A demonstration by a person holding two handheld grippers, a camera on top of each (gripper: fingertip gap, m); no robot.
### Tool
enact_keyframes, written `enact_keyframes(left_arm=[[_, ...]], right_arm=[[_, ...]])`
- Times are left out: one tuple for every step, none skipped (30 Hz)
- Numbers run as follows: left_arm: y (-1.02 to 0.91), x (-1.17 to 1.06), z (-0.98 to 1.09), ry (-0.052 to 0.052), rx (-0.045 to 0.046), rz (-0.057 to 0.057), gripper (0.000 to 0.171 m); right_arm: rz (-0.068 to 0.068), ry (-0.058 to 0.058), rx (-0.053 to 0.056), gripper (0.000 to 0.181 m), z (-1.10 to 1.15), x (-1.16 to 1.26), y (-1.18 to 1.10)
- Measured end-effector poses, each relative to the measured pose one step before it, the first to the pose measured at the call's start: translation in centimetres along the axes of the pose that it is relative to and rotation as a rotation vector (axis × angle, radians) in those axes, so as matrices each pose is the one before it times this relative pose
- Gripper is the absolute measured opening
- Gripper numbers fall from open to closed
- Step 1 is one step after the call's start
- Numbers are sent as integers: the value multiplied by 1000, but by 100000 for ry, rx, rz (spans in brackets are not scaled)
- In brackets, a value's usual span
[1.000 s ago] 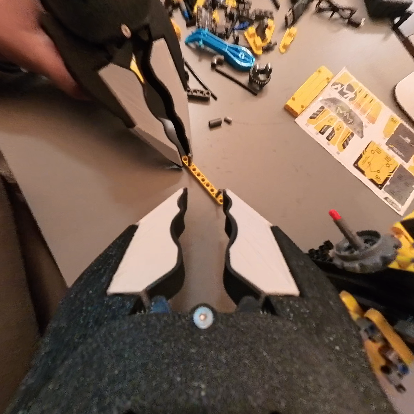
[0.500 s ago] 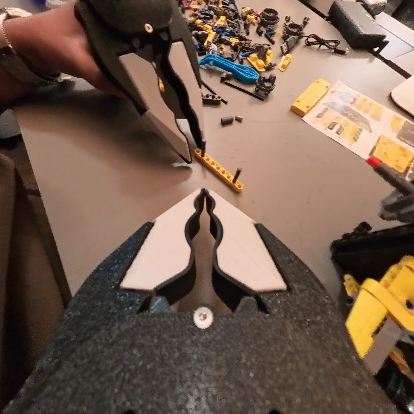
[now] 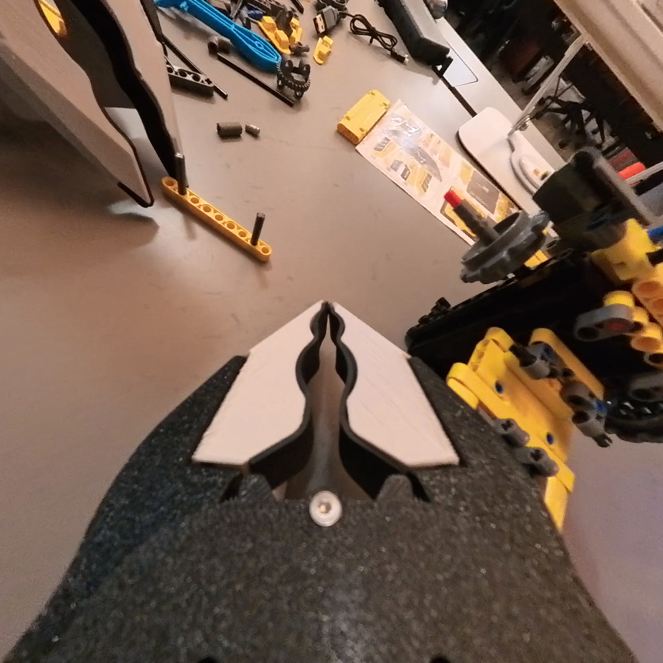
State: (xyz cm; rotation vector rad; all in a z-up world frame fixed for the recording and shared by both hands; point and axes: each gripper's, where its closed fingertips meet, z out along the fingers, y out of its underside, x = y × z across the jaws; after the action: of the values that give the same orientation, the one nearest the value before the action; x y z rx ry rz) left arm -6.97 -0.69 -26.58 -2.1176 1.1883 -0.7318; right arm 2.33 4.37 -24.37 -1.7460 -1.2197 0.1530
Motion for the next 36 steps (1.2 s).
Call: enact_keyframes(left_arm=[[-8,-6,0,111,3,-133,22],[4,-3,0,160,8,-172,22],[4,2,0,181,12,-190,22],[-8,2,0,152,2,-171,22],[5,-4,-1,152,1,-168,22],[-8,1,0,147,0,-155,22],[2,-4,5,124,-13,-153,22],[6,-5,-1,146,-4,-170,22],[5,2,3,113,-11,-143,22],[-2,-3,1,26,-14,-22,22],[7,8,5,-120,-32,151,22],[13,1,6,-252,-55,299,22],[1,8,10,-315,-72,348,22],[9,-8,12,-324,-65,342,22],[8,-7,8,-264,-54,267,22],[6,6,5,-142,-34,129,22],[2,-6,-1,-46,-14,0,22],[-3,-6,2,-7,-10,-57,22],[0,-4,0,-36,-1,-14,22],[6,-9,1,-173,-23,97,22],[2,-14,7,-220,-31,133,22],[-2,-23,1,-116,-18,-25,21],[0,-11,3,111,10,-279,21],[-4,-10,-3,297,26,-416,21],[0,-9,-6,271,24,-359,21],[-8,-4,-4,163,15,-241,21],[4,-3,4,82,3,-131,21],[2,-6,-5,20,-6,-59,20],[1,3,-1,33,-9,22,20],[0,9,4,6,-10,74,20],[-2,14,-5,-29,-11,83,20],[1,1,4,-51,-18,77,21],[6,2,-3,-19,-12,63,21],[-3,-4,6,-32,-17,58,21],[2,-1,3,-74,-25,53,21],[2,0,3,-69,-22,57,21]], right_arm=[[412,-131,704,0,-62,43,-80],[381,-480,1125,0,-98,-30,-162],[84,-330,1623,0,-149,-61,-226],[-73,-360,1968,0,-179,-117,-313],[163,-903,2380,0,-167,-249,-412],[593,-1670,2486,0,-129,-399,-495],[809,-2680,2528,0,-46,-580,-561],[888,-3370,2262,0,44,-689,-547],[1022,-3423,1710,0,116,-655,-478],[1040,-3338,1436,0,155,-596,-410],[863,-3491,1508,0,156,-566,-402],[728,-2989,1366,0,137,-423,-332],[786,-2082,854,0,130,-213,-202],[1076,-1723,221,0,115,-76,-80],[1485,-1829,-275,0,99,-42,15],[1624,-2063,-194,0,33,-78,30],[1432,-1643,342,0,-42,-48,-37],[1004,-689,1036,0,-104,5,-124],[515,47,1396,0,-155,52,-165],[275,227,1284,0,-144,55,-156],[123,158,1059,0,-128,24,-135],[-28,158,845,0,-107,-10,-95],[-341,-268,527,1,-110,-151,-51],[-1353,-666,352,2,-71,-272,-34],[-1505,171,113,3,-11,-150,-16],[-1360,254,-467,3,44,-119,48],[-1183,143,-974,3,99,-116,115],[-930,359,-1171,4,130,-57,149],[-698,614,-1059,4,110,-7,125],[-536,480,-796,4,85,-1,91],[-196,215,-648,4,66,12,76],[286,-11,-549,5,61,26,74],[643,-234,-435,6,57,38,55],[812,-341,-325,7,38,54,49],[824,-436,-254,9,34,33,29],[775,-588,-335,13,44,19,43]])
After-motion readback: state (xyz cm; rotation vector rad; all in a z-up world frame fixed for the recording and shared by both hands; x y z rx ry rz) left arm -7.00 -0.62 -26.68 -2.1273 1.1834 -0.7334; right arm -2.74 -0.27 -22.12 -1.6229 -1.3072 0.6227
